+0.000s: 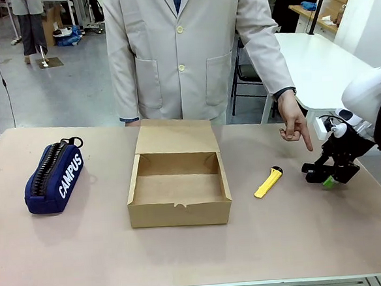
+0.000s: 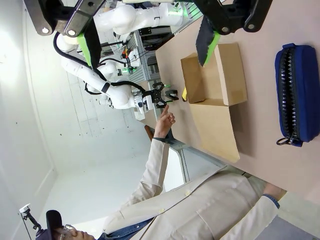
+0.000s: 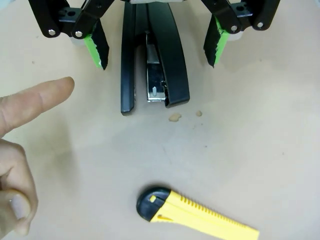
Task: Pack the item into the box.
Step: Pick up the item indicated by the person and place it inside the Mailer Box.
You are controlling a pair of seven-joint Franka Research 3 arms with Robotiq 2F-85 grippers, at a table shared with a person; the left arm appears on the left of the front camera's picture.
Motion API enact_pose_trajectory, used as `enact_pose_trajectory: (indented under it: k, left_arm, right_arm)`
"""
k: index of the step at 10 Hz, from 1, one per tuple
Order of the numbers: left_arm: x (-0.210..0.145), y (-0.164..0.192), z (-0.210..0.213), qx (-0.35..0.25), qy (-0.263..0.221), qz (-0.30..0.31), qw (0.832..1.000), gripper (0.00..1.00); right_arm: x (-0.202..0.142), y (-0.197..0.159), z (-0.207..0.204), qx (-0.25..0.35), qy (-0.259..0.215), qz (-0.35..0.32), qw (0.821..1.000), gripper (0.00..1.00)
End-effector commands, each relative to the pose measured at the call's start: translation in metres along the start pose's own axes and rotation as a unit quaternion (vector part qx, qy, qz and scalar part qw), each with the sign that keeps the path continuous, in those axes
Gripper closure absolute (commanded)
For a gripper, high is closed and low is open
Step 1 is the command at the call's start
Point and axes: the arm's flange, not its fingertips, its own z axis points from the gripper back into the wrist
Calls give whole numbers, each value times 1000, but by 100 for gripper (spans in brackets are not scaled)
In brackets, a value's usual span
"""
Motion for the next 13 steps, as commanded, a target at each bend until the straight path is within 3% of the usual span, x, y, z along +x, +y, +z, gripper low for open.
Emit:
enact_pose_trajectory:
  k: [1,2,4,7,11,12,13]
  left_arm:
    - [2,-1,-2,-9,-3,-12,1000,0]
    - [2,-1,-2,-9,-3,-12,1000,0]
    - [2,-1,-2,-9,-3,-12,1000,0]
    - [2,-1,-2,-9,-3,-12,1000,0]
    - [2,-1,-2,-9,-3,-12,1000,0]
    - [2,-1,-2,-9,-3,-12,1000,0]
    - [2,-1,-2,-9,-3,-12,1000,0]
  right_arm:
    - [-1,-5,-1,1,6,-3,1000,23]
    - [-1,-6,0,10,11,-5,1000,60]
    - [0,-5,0,10,16,-3,1000,100]
    - [-2,-5,0,12,21,-2,1000,97]
    - [-1,-3,3,21,18,-4,1000,100]
    - [0,0,11,22,15,-4,1000,78]
    - [1,8,30,14,25,-15,999,78]
